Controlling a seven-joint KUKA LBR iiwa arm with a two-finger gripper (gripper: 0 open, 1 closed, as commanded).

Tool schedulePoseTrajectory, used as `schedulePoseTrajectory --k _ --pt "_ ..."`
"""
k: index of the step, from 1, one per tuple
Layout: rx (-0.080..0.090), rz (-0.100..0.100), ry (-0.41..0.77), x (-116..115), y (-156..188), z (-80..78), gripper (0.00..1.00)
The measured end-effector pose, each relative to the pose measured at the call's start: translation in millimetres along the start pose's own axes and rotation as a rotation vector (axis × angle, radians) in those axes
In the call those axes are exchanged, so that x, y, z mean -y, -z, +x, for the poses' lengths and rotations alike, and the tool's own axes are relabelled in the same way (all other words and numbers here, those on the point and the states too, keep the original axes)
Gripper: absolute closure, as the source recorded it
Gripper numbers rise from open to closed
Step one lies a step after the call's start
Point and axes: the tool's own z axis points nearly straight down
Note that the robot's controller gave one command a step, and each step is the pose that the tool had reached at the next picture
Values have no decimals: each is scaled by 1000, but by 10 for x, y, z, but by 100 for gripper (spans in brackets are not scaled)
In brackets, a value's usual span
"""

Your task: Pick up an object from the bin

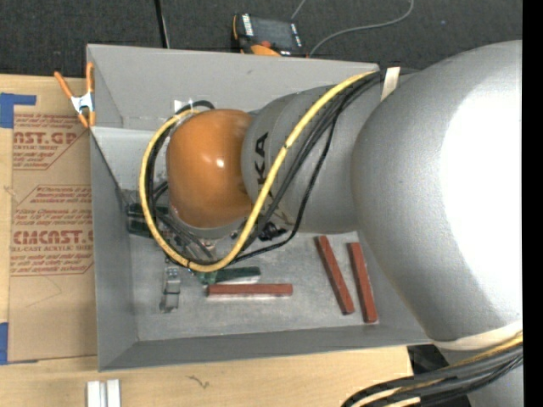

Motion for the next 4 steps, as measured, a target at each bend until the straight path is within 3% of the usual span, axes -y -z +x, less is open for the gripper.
schedulePoseTrajectory --k 1,2,3,4 --pt "1 3 -119 984 -574 307 0" --pt "7 -2 -114 937 -548 292 100" --pt "6 -2 -113 937 -550 295 0" --pt "10 -1 -217 1651 -658 82 0"
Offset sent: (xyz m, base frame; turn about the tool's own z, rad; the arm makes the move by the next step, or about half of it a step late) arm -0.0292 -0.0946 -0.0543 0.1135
